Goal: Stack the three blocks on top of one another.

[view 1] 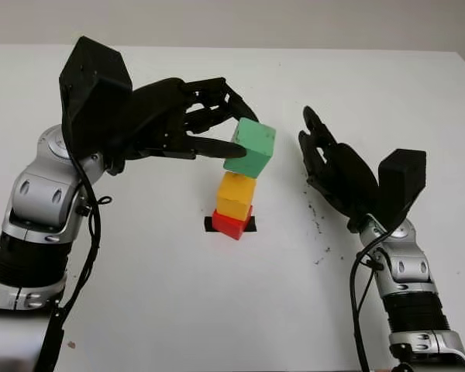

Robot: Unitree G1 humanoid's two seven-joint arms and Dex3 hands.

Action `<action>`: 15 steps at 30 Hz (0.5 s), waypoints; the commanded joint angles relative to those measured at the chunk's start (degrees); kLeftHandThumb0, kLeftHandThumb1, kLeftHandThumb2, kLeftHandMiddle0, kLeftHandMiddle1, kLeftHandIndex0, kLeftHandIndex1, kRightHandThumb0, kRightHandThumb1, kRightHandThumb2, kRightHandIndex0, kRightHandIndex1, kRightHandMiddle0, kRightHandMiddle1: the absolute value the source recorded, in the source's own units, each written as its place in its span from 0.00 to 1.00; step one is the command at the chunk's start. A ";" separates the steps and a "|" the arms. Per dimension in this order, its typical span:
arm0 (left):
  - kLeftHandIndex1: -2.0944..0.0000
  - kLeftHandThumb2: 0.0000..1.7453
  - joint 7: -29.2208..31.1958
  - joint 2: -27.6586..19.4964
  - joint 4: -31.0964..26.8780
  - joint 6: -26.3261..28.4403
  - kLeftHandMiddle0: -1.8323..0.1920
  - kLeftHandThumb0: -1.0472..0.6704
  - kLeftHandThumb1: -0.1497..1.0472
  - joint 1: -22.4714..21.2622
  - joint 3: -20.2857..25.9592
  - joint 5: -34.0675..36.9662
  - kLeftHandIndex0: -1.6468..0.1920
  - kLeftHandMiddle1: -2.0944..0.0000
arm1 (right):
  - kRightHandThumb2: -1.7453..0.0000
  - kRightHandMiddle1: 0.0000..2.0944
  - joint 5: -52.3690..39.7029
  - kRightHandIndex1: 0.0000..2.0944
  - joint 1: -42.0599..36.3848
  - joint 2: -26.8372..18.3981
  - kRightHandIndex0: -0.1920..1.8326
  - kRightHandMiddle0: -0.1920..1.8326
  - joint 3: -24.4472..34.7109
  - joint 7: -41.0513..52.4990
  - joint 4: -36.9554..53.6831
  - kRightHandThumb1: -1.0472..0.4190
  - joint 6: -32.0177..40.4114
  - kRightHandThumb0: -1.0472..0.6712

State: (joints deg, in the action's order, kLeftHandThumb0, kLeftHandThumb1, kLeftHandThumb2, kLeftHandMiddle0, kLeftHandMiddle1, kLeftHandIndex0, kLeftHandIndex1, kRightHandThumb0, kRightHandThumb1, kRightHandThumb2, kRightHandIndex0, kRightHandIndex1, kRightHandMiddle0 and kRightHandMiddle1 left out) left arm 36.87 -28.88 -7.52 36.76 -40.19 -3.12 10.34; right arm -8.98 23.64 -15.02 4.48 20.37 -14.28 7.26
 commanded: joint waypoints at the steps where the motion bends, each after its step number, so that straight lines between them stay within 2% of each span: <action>1: 0.20 0.06 -0.18 0.00 -1.25 0.39 0.87 0.31 1.00 0.30 -0.17 0.33 0.72 0.98 | 0.58 0.02 0.16 0.00 -0.67 -0.24 0.00 0.00 0.00 -0.11 1.79 0.00 0.25 0.25; 6: 0.19 0.06 0.15 0.38 -0.90 0.79 0.88 0.32 1.00 0.88 -0.12 1.29 0.72 0.98 | 0.57 0.01 -0.02 0.00 -0.52 -0.19 0.00 0.00 0.03 0.31 1.39 0.00 -0.24 0.24; 15: 0.21 0.07 1.00 -0.70 1.73 -6.25 0.88 0.32 1.00 3.08 -1.50 -1.20 0.71 0.97 | 0.59 0.02 0.52 0.00 -0.55 -0.14 0.00 0.00 0.01 -0.07 1.49 0.00 -0.19 0.23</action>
State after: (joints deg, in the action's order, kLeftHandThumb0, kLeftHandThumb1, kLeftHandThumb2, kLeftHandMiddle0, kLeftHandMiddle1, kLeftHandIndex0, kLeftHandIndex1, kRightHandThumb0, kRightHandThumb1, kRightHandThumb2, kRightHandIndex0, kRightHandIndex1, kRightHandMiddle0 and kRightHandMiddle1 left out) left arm 37.65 -29.19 -5.78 31.46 -37.63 -4.50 9.35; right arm -8.61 23.45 -15.02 4.46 20.46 -13.89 7.25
